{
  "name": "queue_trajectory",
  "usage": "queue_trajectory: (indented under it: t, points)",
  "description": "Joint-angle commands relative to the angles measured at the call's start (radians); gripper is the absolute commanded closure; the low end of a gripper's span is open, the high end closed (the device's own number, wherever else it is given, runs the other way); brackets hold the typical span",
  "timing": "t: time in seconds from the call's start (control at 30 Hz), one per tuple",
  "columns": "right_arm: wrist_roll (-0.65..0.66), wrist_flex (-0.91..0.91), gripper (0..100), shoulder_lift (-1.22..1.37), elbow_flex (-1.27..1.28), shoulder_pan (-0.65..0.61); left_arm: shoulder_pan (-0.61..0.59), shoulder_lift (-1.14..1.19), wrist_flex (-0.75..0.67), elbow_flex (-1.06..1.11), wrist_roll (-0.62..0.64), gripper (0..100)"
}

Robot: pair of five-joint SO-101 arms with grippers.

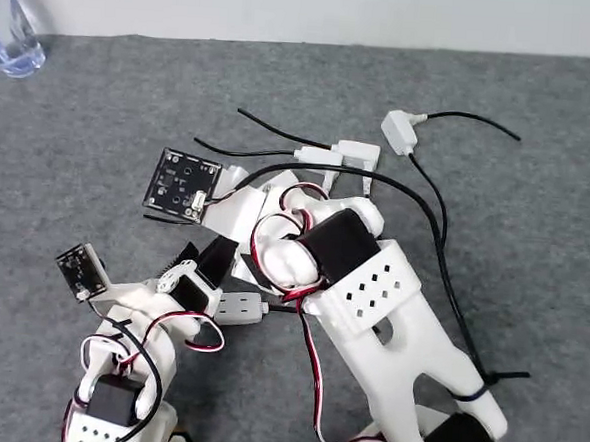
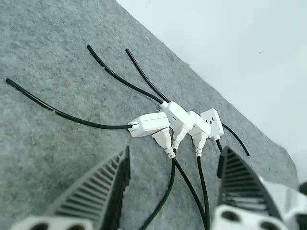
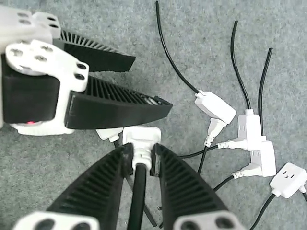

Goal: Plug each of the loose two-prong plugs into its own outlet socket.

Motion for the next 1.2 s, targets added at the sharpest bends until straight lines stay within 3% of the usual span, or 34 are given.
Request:
queue_trajectory:
  t: [0.0, 0.3, 0.37, 0.47, 0.67, 0.83, 0.97, 1.17]
  points:
    - [-0.009, -0.039, 99.1, -0.041, -0.078, 0.005, 0.011, -0.009, 0.011, -0.005, -0.011, 72]
    - [-0.012, -0.051, 99.1, -0.039, -0.077, 0.005, 0.003, -0.009, 0.011, -0.005, -0.011, 72]
    - [-0.012, -0.045, 99.1, -0.039, -0.075, 0.005, -0.046, -0.009, 0.011, -0.008, -0.011, 72]
    - [0.000, -0.044, 99.1, -0.025, -0.072, 0.005, -0.183, -0.009, 0.011, -0.022, -0.011, 72]
    - [-0.003, -0.096, 99.1, 0.091, -0.023, -0.035, -0.592, -0.009, 0.011, -0.021, -0.020, 72]
    - [0.058, -0.085, 99.1, 0.177, -0.023, -0.096, -0.856, -0.009, 0.100, -0.002, -0.219, 72]
    - [0.141, -0.067, 99.1, 0.245, -0.023, -0.096, -0.870, -0.009, 0.195, -0.002, -0.345, 72]
    - [0.244, -0.070, 99.1, 0.305, 0.026, -0.101, -0.870, -0.009, 0.199, -0.002, -0.400, 72]
